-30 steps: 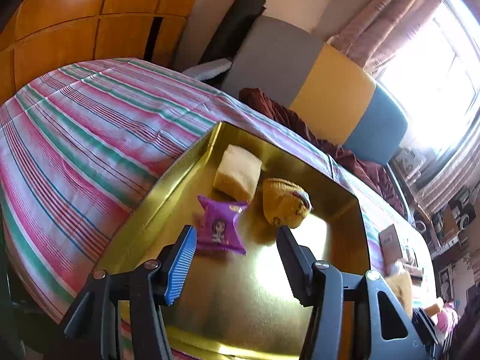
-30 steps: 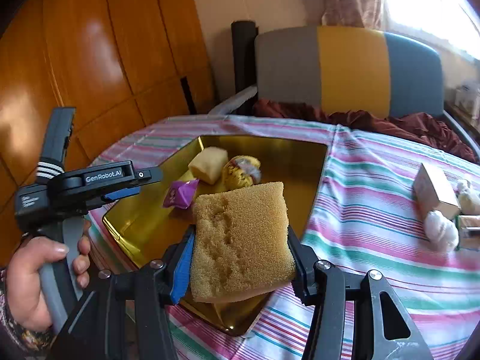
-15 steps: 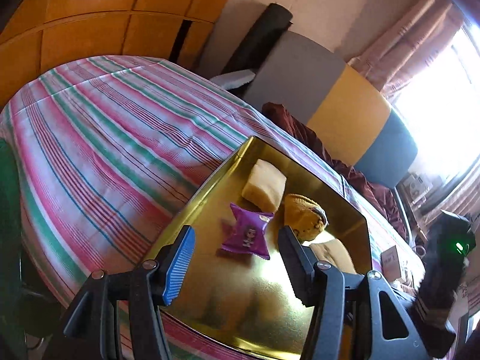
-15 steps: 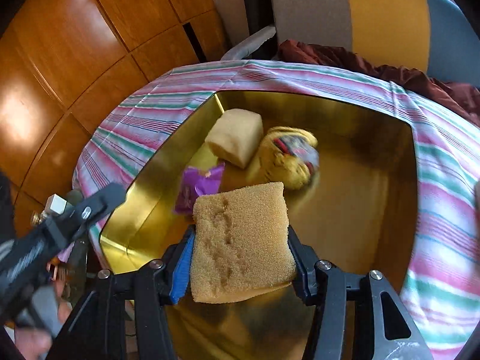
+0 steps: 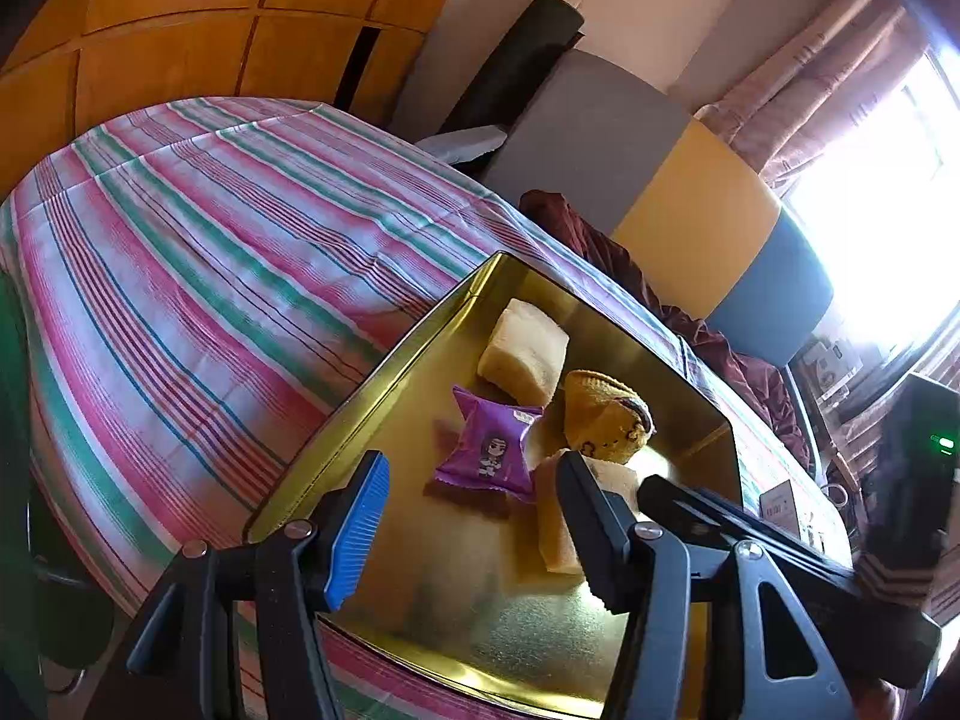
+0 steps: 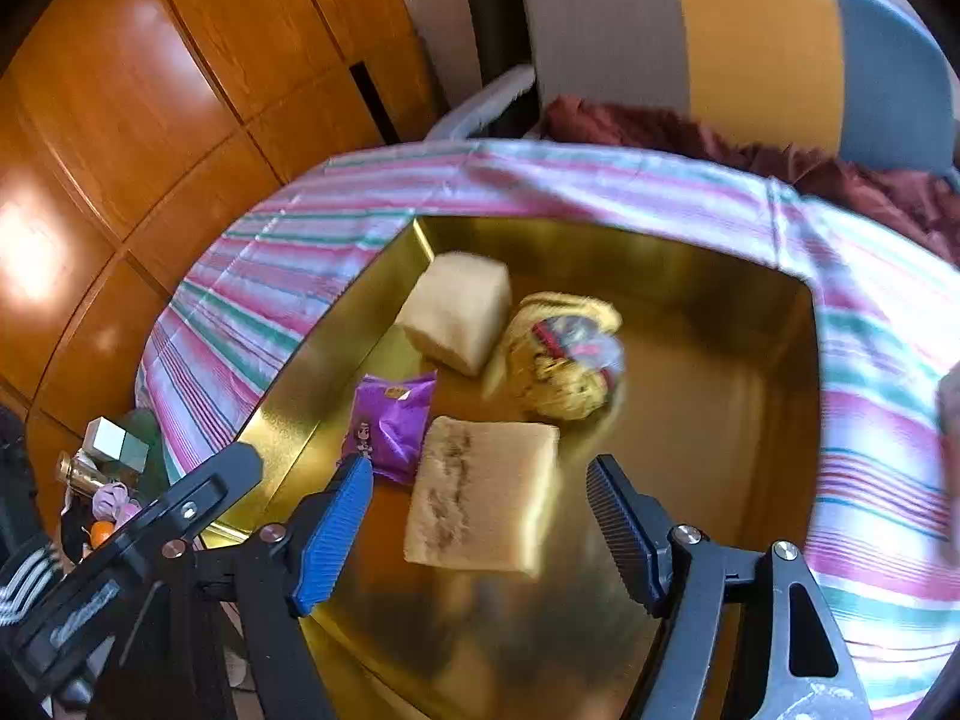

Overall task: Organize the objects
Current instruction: 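Lower the large yellow sponge into the gold tray and open the right tool, then move both tools toward the boxes and wrapped snacks on the table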

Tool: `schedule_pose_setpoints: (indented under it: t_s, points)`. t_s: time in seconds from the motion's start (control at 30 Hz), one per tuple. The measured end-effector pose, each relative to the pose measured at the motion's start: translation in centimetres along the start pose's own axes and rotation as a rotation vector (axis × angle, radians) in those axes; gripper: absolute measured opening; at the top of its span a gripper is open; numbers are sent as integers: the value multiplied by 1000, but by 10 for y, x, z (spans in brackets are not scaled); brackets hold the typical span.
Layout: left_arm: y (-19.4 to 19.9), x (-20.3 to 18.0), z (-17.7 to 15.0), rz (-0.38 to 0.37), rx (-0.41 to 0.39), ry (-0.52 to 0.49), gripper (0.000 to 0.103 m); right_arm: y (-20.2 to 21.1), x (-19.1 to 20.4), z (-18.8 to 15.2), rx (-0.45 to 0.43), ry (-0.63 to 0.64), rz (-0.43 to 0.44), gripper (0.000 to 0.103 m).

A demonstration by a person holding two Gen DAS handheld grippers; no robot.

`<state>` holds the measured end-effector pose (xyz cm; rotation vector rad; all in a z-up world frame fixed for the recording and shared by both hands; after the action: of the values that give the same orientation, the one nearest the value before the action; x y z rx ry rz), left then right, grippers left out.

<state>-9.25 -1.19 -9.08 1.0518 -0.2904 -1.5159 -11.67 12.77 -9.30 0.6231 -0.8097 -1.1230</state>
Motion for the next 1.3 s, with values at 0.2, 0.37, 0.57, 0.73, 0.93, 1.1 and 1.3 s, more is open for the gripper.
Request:
schedule_pose_setpoints:
  t_s: [0.2, 0.37, 0.57, 0.73, 0.93, 1.1, 1.3]
  points:
    - [-3, -10, -9, -18, 18, -26, 59, 31, -9, -3, -68, 41, -41, 77]
    - [-2, -27, -17, -79, 27, -55, 59, 50, -22, -10, -101, 33, -66, 77]
    - [3, -57, -29, -139, 29, -147, 59, 78, -51, -26, -176, 4, -153, 77]
    - [10, -78, -37, -196, 23, -204, 59, 98, -87, -43, -226, -70, -214, 77]
    - [18, -113, -58, -271, 50, -317, 59, 117, -145, -76, -220, -154, -291, 77]
    - [29, -147, -80, -328, 66, -405, 59, 140, -215, -99, -225, -260, -387, 77]
    - [42, -190, -117, -424, 116, -475, 62, 168, -301, -98, -221, -296, -541, 79]
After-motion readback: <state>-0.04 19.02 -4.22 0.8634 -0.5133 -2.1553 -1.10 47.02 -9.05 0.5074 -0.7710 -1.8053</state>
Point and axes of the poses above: each gripper's, at about its wrist camera, not at the fingertips, and y roughly against the way its jaws point, x to its left, z to its top, the point moved 9 cm from there along -y, roughly the way its jaws point, and after that the axes turned 2 degrees about y, right-handed, at the moved point
